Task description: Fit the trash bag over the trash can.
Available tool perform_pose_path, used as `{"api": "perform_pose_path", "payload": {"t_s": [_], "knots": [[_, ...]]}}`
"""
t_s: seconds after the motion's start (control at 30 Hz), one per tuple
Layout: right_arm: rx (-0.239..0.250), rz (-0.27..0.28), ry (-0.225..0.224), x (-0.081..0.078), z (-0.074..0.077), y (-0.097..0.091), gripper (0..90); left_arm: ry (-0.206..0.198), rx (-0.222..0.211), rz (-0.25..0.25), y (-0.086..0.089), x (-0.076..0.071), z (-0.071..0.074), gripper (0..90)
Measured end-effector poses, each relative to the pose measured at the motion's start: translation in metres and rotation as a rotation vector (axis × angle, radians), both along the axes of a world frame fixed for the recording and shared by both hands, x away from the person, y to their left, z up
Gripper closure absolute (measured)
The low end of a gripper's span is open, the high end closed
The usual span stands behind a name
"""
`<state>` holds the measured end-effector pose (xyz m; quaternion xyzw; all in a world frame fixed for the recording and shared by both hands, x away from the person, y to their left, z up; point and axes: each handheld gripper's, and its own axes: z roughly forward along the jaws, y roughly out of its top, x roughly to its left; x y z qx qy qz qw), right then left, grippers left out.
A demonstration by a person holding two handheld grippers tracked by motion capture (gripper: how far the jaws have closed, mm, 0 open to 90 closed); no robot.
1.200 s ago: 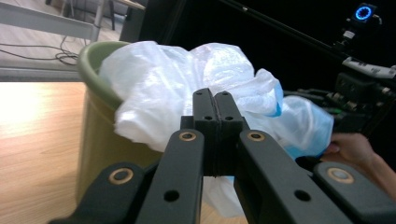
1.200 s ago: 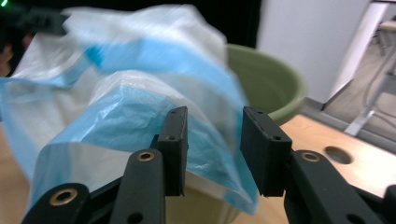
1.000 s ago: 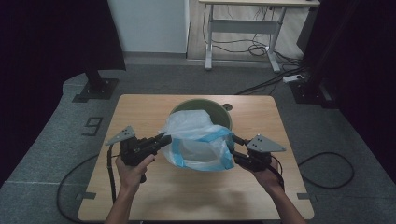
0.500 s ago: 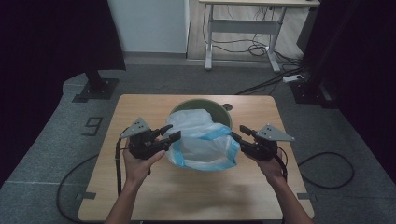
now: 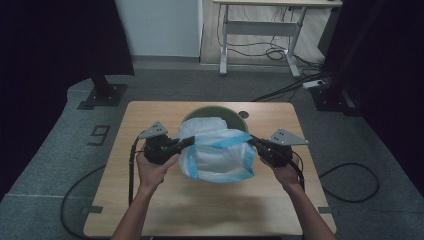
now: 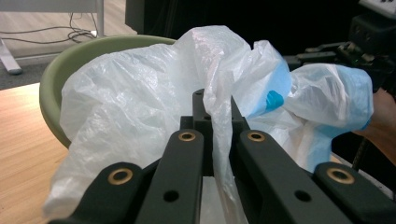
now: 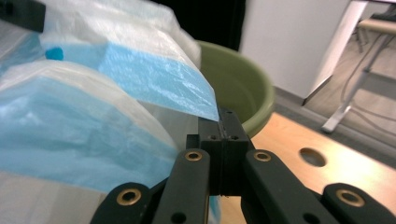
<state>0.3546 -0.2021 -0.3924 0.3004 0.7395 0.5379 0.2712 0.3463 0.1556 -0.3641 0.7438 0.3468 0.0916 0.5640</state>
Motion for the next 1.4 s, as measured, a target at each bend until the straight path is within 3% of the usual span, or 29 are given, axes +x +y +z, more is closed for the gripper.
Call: {"api": "perform_pose_path", "payload": {"t_s": [0.17, 0.37, 0.6, 0.83, 1.0, 1.1, 1.2, 1.27, 1.4], "knots": [[-0.01, -0.044, -0.054, 0.01, 0.02, -0.002, 88.7, 0.004, -0.019, -0.012, -0.003, 0.011, 0.008, 89.4], [-0.015, -0.047, -0.048, 0.035, 0.031, 0.0, 88.6, 0.02, -0.026, -0.004, 0.0, 0.03, 0.015, 89.4], [-0.029, -0.021, -0.054, 0.065, 0.028, 0.016, 88.4, 0.046, -0.026, 0.046, 0.018, 0.057, 0.015, 89.4], [-0.009, -0.027, -0.012, 0.102, 0.017, 0.03, 87.8, 0.072, -0.042, 0.085, 0.027, 0.079, 0.008, 89.4], [0.002, -0.03, 0.02, 0.116, 0.012, 0.036, 85.3, 0.105, -0.042, 0.113, 0.034, 0.09, -0.001, 89.4], [-0.006, -0.037, 0.045, 0.12, 0.006, 0.038, 81.7, 0.118, -0.051, 0.119, 0.034, 0.093, -0.005, 89.4], [0.021, -0.08, 0.037, 0.118, 0.007, 0.034, 66.3, 0.117, -0.049, 0.115, 0.033, 0.093, -0.007, 89.4], [0.057, -0.09, 0.026, 0.115, 0.014, 0.027, 59.5, 0.117, -0.049, 0.114, 0.032, 0.093, -0.007, 89.4], [0.107, -0.148, -0.017, 0.102, 0.034, 0.007, 56.3, 0.122, -0.052, 0.134, 0.032, 0.095, -0.007, 89.5]]}}
